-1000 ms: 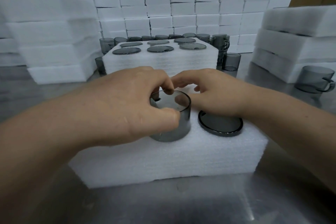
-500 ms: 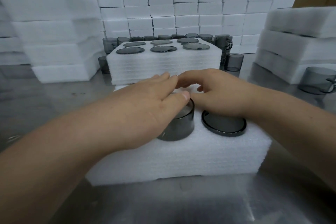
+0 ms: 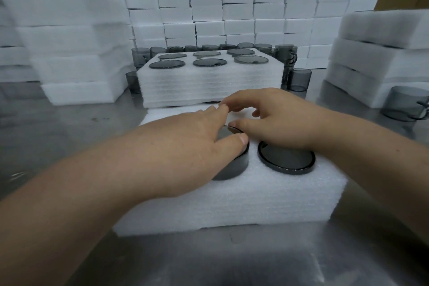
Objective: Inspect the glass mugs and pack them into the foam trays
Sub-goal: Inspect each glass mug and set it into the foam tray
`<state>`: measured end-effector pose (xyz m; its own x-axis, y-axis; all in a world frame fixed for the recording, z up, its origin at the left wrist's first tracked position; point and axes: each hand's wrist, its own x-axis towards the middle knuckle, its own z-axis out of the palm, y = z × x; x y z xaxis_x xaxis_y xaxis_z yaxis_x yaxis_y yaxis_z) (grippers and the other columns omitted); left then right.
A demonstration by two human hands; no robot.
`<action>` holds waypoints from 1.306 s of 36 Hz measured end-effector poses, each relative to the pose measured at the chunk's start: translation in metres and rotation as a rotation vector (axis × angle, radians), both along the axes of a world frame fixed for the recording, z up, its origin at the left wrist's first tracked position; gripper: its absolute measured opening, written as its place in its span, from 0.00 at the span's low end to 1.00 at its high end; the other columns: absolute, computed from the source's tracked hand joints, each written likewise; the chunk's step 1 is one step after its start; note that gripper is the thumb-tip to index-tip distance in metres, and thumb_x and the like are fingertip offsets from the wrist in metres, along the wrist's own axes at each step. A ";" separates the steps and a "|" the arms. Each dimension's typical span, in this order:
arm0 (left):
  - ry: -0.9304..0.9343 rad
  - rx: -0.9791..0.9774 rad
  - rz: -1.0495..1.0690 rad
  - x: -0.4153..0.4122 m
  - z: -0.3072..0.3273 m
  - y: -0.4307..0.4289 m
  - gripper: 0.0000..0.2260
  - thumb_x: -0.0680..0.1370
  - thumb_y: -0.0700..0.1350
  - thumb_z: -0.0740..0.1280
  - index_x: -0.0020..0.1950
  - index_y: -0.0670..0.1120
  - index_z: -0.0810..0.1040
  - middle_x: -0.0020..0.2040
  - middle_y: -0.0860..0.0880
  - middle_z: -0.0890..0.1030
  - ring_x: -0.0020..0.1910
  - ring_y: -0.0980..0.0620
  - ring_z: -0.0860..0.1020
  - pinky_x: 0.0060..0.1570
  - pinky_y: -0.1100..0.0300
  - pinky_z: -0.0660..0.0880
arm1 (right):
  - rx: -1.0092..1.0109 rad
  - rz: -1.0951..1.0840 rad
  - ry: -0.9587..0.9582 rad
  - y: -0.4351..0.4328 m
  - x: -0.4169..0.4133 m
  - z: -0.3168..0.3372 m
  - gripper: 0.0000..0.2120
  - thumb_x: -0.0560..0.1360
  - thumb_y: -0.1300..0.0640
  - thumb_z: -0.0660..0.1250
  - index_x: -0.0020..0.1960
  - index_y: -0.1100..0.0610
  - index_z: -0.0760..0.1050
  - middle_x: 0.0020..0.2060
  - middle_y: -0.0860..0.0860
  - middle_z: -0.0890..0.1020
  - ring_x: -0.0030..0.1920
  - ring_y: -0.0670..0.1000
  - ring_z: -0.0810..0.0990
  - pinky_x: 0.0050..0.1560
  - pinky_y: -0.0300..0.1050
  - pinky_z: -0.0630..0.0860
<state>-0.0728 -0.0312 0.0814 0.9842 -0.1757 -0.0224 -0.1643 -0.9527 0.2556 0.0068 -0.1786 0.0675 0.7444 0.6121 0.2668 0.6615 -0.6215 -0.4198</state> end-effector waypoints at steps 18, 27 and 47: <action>0.046 0.067 -0.052 0.002 -0.003 0.000 0.34 0.66 0.64 0.42 0.73 0.63 0.46 0.75 0.60 0.54 0.68 0.60 0.59 0.58 0.63 0.58 | -0.003 -0.007 0.006 -0.001 0.002 -0.002 0.20 0.72 0.48 0.63 0.64 0.45 0.72 0.56 0.37 0.76 0.56 0.34 0.70 0.50 0.23 0.64; 0.081 0.121 -0.076 0.008 -0.008 0.003 0.35 0.68 0.60 0.41 0.75 0.57 0.37 0.76 0.60 0.39 0.73 0.63 0.40 0.65 0.66 0.43 | 0.004 0.001 -0.002 -0.003 0.004 -0.003 0.20 0.72 0.48 0.63 0.64 0.45 0.72 0.58 0.38 0.76 0.55 0.32 0.69 0.50 0.22 0.64; 0.183 0.202 -0.098 0.007 -0.007 0.003 0.39 0.65 0.65 0.38 0.74 0.55 0.32 0.74 0.58 0.33 0.72 0.63 0.34 0.70 0.62 0.39 | -0.003 0.012 -0.012 -0.002 0.004 -0.003 0.20 0.71 0.49 0.62 0.64 0.45 0.72 0.55 0.36 0.76 0.55 0.32 0.68 0.49 0.21 0.64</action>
